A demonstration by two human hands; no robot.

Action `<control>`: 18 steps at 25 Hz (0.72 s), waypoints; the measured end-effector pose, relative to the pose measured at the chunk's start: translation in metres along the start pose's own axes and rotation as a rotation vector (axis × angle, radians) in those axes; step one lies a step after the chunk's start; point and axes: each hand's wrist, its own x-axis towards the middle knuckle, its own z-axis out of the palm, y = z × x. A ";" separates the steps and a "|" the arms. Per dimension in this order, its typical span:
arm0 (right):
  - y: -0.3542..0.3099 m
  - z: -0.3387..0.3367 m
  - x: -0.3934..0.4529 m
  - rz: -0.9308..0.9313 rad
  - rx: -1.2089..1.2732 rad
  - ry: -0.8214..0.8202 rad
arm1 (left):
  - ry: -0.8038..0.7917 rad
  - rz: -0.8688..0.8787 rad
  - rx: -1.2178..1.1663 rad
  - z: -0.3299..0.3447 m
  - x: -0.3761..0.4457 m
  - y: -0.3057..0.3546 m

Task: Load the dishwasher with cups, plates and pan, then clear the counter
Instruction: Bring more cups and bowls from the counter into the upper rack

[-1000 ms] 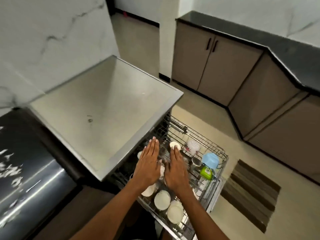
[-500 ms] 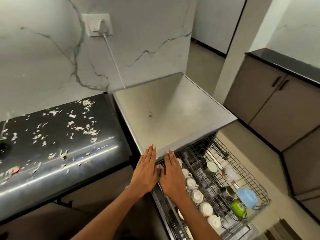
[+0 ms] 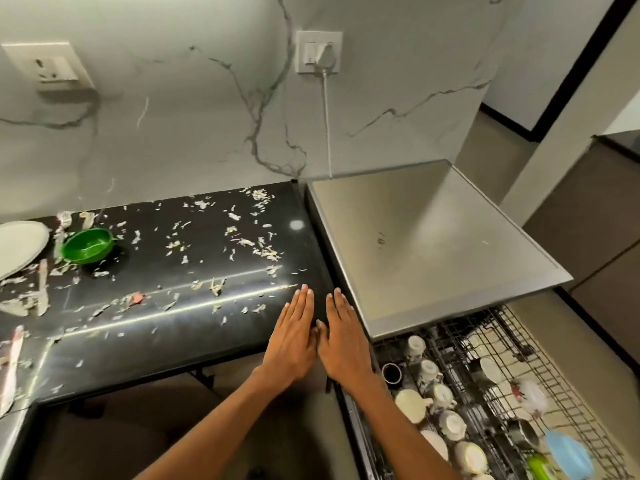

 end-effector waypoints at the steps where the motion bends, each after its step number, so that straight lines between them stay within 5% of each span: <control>1: -0.014 0.007 0.007 -0.016 -0.009 -0.005 | 0.009 -0.006 -0.007 -0.007 -0.001 -0.014; 8: -0.114 0.065 0.049 -0.117 -0.029 -0.019 | 0.083 -0.069 -0.050 -0.063 -0.019 -0.120; 18: -0.255 0.154 0.107 -0.412 -0.051 -0.191 | 0.233 -0.417 -0.038 -0.128 -0.068 -0.264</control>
